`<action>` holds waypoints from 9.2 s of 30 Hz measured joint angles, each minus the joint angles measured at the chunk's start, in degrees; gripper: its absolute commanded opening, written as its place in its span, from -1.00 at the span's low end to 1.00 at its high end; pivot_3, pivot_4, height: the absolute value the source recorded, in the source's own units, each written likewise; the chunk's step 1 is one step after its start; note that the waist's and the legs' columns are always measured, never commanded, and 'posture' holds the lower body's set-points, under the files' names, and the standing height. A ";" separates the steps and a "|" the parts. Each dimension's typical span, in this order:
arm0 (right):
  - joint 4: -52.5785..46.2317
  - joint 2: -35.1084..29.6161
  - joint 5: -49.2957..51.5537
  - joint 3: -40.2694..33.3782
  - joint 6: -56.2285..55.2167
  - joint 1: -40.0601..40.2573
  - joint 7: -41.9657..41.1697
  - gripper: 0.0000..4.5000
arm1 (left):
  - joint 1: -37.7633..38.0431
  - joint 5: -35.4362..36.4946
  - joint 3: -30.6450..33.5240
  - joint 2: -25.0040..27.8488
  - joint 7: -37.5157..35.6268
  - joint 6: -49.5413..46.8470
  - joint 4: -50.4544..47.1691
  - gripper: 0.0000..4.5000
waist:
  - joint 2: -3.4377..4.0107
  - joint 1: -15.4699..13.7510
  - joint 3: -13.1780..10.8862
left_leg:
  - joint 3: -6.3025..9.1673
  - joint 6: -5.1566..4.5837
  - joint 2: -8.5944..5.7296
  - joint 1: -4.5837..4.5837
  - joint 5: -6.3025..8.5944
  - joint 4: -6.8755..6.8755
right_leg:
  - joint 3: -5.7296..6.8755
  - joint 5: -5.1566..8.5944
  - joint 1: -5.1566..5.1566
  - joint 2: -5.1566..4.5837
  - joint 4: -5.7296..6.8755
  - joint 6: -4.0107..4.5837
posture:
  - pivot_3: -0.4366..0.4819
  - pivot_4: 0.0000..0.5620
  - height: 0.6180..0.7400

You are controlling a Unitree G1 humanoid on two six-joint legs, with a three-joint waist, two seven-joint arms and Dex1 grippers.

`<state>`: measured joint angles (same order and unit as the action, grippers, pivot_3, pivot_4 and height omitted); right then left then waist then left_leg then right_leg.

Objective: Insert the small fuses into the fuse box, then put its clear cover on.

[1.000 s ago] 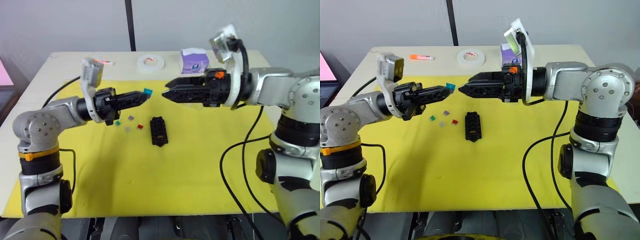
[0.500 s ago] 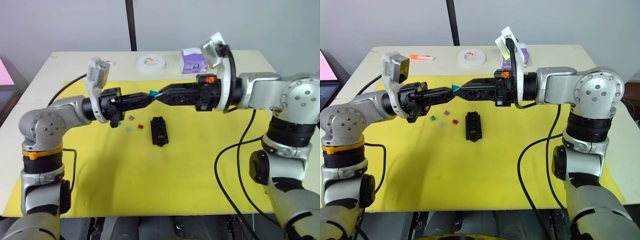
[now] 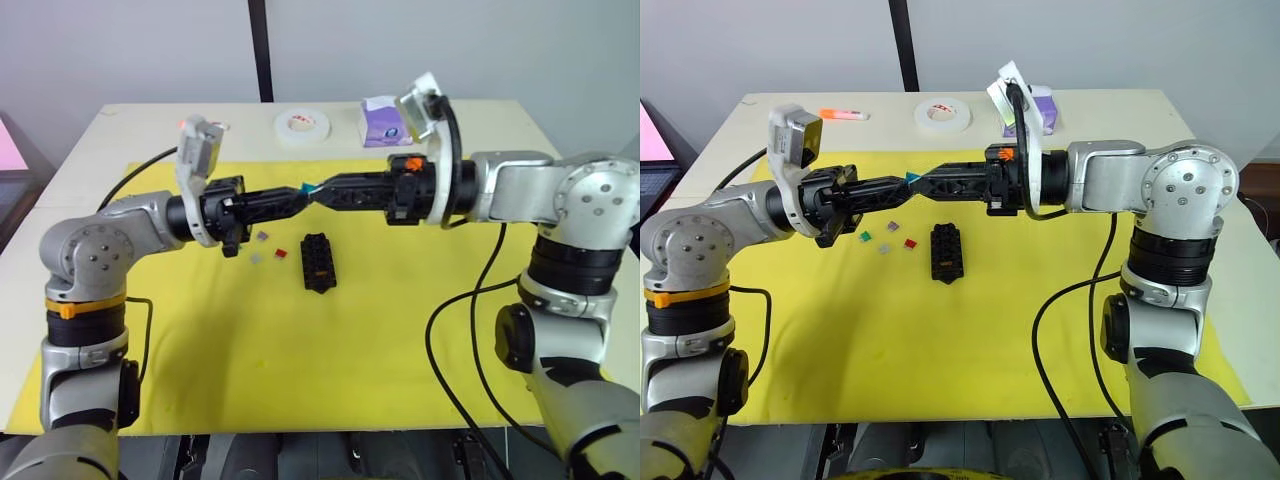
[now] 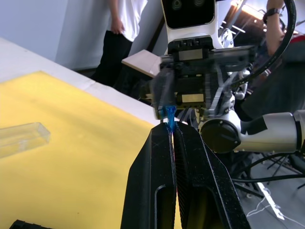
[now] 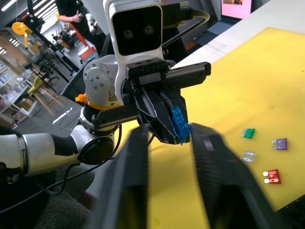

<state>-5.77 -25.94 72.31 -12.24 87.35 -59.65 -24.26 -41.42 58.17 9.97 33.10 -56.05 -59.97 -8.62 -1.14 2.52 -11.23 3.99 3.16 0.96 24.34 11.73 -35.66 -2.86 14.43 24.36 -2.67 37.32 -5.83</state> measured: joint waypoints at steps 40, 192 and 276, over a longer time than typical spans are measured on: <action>6.92 -11.02 -52.45 35.45 -57.53 9.15 -46.22 -1.00 | 20.77 -22.77 -9.64 24.20 -15.29 20.86 -8.69 0.97 | 0.01 -0.21 -0.02 | -0.15 0.00 0.02 0.06 0.00 0.07 | -0.10 0.06 0.13 -0.02 -0.12 0.05 | -0.05 -0.47 1.00; 11.46 -2.45 -62.65 33.12 -57.45 14.03 -45.79 -0.99 | 19.93 -27.72 -11.09 22.41 -16.04 23.21 -6.08 1.00 | 0.01 0.03 -0.01 | -0.14 0.00 0.02 -0.01 0.00 -0.03 | -0.09 0.01 0.11 0.01 0.09 -0.02 | -0.05 -0.47 1.00; 21.86 -29.78 -51.55 -3.34 -53.06 36.06 -32.23 0.99 | 6.75 -39.20 0.52 22.51 -17.14 45.69 49.58 1.00 | 0.05 -0.27 0.02 | -0.36 0.00 0.02 -0.25 0.01 -0.07 | -0.24 0.01 -0.05 -0.01 0.16 -0.02 | -0.05 -0.47 1.00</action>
<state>16.09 -55.72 20.76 -15.58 34.29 -23.58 -56.49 -34.67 18.97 10.49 55.61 -73.19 -14.28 40.96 -1.09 2.25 -11.21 3.63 3.16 0.98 24.08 11.74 -35.73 -3.10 14.44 24.32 -2.68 37.48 -5.85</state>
